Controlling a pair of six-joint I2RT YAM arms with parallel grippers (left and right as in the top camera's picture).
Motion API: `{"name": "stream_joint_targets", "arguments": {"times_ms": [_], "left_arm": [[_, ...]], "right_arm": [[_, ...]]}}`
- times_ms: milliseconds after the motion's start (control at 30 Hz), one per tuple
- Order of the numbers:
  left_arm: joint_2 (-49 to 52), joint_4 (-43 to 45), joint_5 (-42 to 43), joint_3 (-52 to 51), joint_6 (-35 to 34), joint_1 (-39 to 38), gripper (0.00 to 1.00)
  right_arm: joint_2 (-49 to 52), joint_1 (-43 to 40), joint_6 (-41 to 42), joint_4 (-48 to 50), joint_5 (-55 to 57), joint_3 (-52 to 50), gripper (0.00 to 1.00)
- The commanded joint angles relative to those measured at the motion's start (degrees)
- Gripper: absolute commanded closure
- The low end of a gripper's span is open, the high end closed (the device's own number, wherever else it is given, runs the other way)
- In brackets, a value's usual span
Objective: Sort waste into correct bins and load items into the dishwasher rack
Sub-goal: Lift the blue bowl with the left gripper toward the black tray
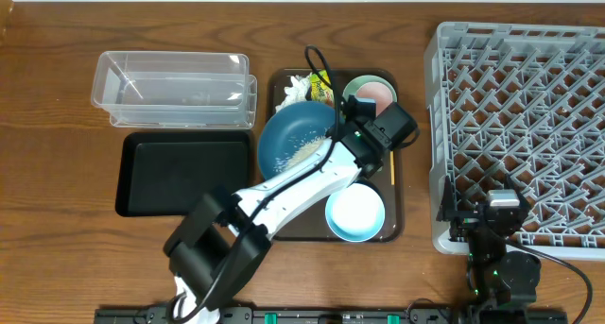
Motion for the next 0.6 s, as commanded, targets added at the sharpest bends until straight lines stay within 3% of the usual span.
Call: {"name": "stream_joint_targets", "arguments": {"times_ms": [0, 333, 567], "left_arm": [[-3.5, -1.79, -1.46, 1.25, -0.15, 0.26, 0.94], [-18.27, -11.41, -0.39, 1.2, -0.13, 2.62, 0.94], [-27.06, -12.07, 12.85, -0.26, 2.67, 11.47, 0.94]], "right_arm": [[-0.37, 0.31, -0.55, -0.26, -0.39, -0.09, 0.01], [-0.37, 0.31, -0.52, -0.26, -0.39, -0.09, 0.01], [-0.37, 0.31, -0.52, -0.26, -0.39, -0.09, 0.01]]}}
